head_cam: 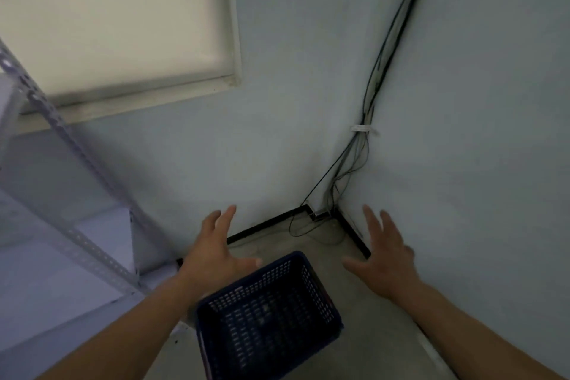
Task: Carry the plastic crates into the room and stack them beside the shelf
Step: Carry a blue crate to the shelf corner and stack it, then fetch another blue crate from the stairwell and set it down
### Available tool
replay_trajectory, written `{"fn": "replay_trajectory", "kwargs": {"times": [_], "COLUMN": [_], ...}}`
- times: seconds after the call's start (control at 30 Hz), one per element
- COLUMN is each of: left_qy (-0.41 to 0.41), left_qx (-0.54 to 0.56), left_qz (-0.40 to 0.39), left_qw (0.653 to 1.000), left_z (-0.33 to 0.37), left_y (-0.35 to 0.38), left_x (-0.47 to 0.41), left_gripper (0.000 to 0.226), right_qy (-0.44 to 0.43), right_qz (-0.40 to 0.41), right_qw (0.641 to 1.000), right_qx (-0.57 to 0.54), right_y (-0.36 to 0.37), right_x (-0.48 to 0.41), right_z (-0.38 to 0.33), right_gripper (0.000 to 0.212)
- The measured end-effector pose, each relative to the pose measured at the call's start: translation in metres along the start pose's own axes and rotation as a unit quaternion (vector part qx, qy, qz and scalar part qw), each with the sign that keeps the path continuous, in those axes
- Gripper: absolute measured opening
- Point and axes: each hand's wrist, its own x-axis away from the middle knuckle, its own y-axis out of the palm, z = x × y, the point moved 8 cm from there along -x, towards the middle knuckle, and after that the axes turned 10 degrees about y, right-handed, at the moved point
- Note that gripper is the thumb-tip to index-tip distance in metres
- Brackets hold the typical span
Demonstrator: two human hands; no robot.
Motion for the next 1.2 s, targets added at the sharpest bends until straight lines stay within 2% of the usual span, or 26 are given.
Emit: {"fn": "replay_trajectory", "kwargs": {"times": [0.17,0.43,0.67,0.9,1.2], "left_qy": [0.104,0.250,0.344,0.413,0.510], "left_qx": [-0.029,-0.043,-0.039,-0.043,-0.037], "left_qz": [-0.046,-0.106,-0.149,-0.199,-0.271], "left_qw": [0.993,0.961,0.926,0.888,0.816], "left_z": [0.072,0.193,0.298,0.403,0.535], "left_y": [0.007,0.057,0.119,0.208,0.329], "left_x": [-0.009,0.005,0.052,0.146,0.320], "left_gripper": [0.126,0.125,0.124,0.124,0.121], "right_qy": [0.053,0.131,0.196,0.285,0.393], "right_qz": [0.078,0.176,0.242,0.288,0.344], "right_qw": [0.995,0.974,0.948,0.912,0.850], "right_qx": [-0.031,-0.052,-0.061,-0.066,-0.071], "right_y": [-0.048,-0.118,-0.168,-0.191,-0.209], "right_x": [0.064,0.170,0.273,0.410,0.617], "right_z": [0.026,0.095,0.168,0.270,0.402], "right_gripper": [0.117,0.115,0.115,0.116,0.115]}}
